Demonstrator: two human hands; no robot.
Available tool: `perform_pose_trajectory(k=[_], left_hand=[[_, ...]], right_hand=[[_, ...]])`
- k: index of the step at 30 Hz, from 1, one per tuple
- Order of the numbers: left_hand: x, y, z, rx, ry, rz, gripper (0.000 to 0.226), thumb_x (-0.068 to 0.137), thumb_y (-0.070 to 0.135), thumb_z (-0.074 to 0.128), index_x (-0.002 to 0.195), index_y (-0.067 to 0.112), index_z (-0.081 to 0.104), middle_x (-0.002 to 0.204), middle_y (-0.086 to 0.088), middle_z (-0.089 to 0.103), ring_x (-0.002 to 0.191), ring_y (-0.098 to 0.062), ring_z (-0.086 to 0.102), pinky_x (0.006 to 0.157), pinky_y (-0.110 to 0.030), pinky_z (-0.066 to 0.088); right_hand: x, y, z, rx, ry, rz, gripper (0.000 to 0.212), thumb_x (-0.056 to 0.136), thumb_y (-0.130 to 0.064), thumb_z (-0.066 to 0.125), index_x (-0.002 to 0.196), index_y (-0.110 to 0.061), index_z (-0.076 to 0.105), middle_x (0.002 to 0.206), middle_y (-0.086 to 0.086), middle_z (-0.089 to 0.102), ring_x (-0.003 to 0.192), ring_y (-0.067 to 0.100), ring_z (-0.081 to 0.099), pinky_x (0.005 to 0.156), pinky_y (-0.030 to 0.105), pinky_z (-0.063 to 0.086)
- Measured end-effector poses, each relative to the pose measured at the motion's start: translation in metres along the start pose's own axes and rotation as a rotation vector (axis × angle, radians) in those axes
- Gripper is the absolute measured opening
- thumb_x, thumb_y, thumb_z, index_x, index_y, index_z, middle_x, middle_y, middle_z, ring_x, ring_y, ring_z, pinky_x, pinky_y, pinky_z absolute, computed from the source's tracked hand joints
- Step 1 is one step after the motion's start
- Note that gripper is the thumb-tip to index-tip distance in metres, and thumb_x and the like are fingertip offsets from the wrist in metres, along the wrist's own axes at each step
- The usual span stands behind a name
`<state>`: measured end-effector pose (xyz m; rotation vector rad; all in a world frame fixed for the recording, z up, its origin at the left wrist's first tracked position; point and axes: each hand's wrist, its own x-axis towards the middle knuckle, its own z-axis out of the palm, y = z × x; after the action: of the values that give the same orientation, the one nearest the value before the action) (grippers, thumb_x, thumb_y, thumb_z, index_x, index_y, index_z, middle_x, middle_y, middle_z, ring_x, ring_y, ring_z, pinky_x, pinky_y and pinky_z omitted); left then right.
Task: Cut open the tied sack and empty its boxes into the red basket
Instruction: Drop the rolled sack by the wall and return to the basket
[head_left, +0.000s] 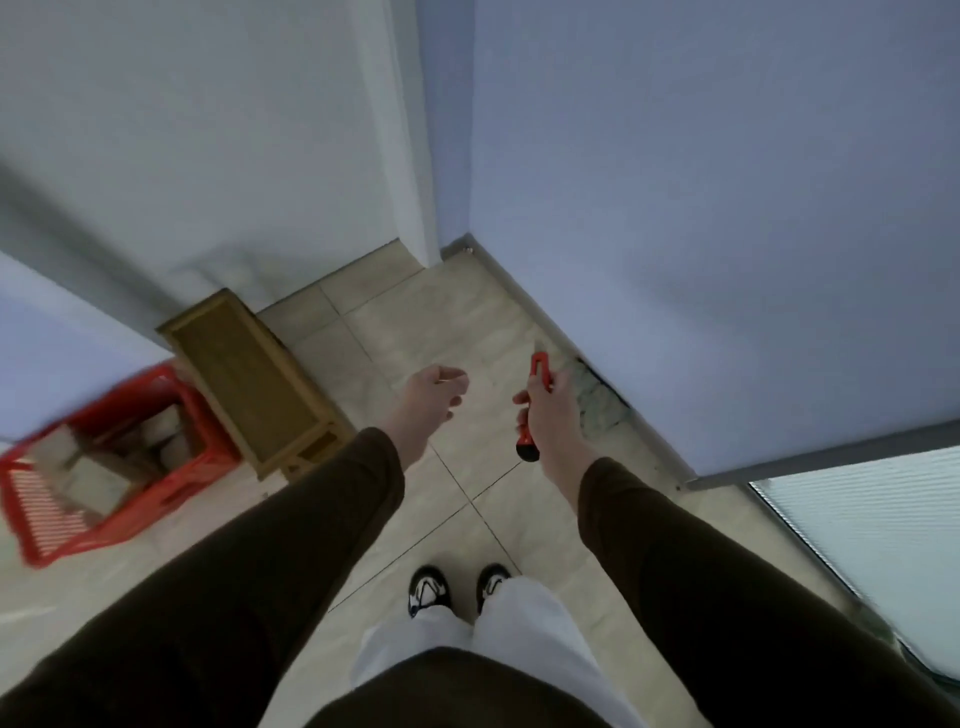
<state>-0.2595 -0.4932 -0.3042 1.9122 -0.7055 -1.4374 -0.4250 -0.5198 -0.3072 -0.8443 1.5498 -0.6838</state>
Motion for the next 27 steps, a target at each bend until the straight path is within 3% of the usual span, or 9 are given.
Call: perform_pose_trajectory(k=[4, 8, 12, 15, 20, 23, 27], left_hand=[[-0.04, -0.033, -0.039, -0.063, 0.125, -0.044, 0.017, 0.105, 0.025, 0.061, 0.12, 0.019, 0.066, 0.115, -0.004, 0.069, 0.107, -0.022, 0.066, 0.087, -0.031, 0.054], [-0.078, -0.069, -0.077, -0.174, 0.223, -0.114, 0.005, 0.104, 0.025, 0.062, 0.109, 0.024, 0.065, 0.112, -0.004, 0.069, 0.101, -0.02, 0.065, 0.076, -0.027, 0.051], [-0.109, -0.107, -0.114, -0.249, 0.31, -0.131, 0.005, 0.104, 0.025, 0.063, 0.108, 0.024, 0.066, 0.112, -0.004, 0.07, 0.103, -0.021, 0.067, 0.08, -0.03, 0.053], [-0.127, -0.136, -0.146, -0.308, 0.345, -0.131, 0.006, 0.103, 0.022, 0.064, 0.109, 0.021, 0.067, 0.11, -0.005, 0.072, 0.104, -0.023, 0.068, 0.089, -0.035, 0.055], [-0.147, -0.178, -0.215, -0.358, 0.387, -0.129, 0.013, 0.105, 0.02, 0.062, 0.115, 0.014, 0.067, 0.112, -0.009, 0.072, 0.096, -0.019, 0.067, 0.076, -0.029, 0.052], [-0.156, -0.202, -0.265, -0.359, 0.408, -0.127, 0.005, 0.105, 0.021, 0.062, 0.107, 0.021, 0.067, 0.107, -0.004, 0.072, 0.1, -0.021, 0.068, 0.078, -0.031, 0.053], [-0.166, -0.232, -0.334, -0.335, 0.408, -0.13, 0.004, 0.104, 0.022, 0.063, 0.103, 0.024, 0.066, 0.11, -0.003, 0.072, 0.103, -0.021, 0.069, 0.081, -0.031, 0.054]], right_hand=[[-0.029, 0.009, 0.041, -0.091, -0.155, -0.051, 0.009, 0.111, -0.03, 0.048, 0.108, -0.023, 0.053, 0.091, 0.005, 0.065, 0.056, 0.012, 0.055, 0.053, 0.027, 0.051], [-0.057, 0.018, 0.078, -0.165, -0.289, -0.075, 0.015, 0.111, -0.03, 0.046, 0.115, -0.018, 0.054, 0.09, 0.006, 0.064, 0.055, 0.011, 0.054, 0.052, 0.027, 0.05], [-0.089, 0.032, 0.118, -0.226, -0.374, -0.079, 0.025, 0.112, -0.035, 0.044, 0.118, -0.013, 0.055, 0.089, 0.006, 0.063, 0.054, 0.011, 0.054, 0.051, 0.028, 0.05], [-0.111, 0.041, 0.153, -0.26, -0.397, -0.081, 0.029, 0.111, -0.038, 0.043, 0.116, -0.013, 0.055, 0.086, 0.006, 0.062, 0.054, 0.013, 0.053, 0.052, 0.032, 0.048], [-0.15, 0.056, 0.227, -0.291, -0.427, -0.113, 0.03, 0.111, -0.044, 0.041, 0.103, -0.019, 0.056, 0.076, 0.002, 0.058, 0.052, 0.013, 0.05, 0.055, 0.033, 0.046], [-0.174, 0.066, 0.278, -0.271, -0.431, -0.081, 0.033, 0.111, -0.043, 0.043, 0.104, -0.017, 0.061, 0.074, 0.003, 0.058, 0.053, 0.014, 0.051, 0.055, 0.032, 0.046], [-0.206, 0.082, 0.343, -0.286, -0.4, -0.075, 0.034, 0.111, -0.045, 0.044, 0.109, -0.019, 0.066, 0.081, 0.003, 0.066, 0.069, 0.016, 0.06, 0.065, 0.03, 0.048]])
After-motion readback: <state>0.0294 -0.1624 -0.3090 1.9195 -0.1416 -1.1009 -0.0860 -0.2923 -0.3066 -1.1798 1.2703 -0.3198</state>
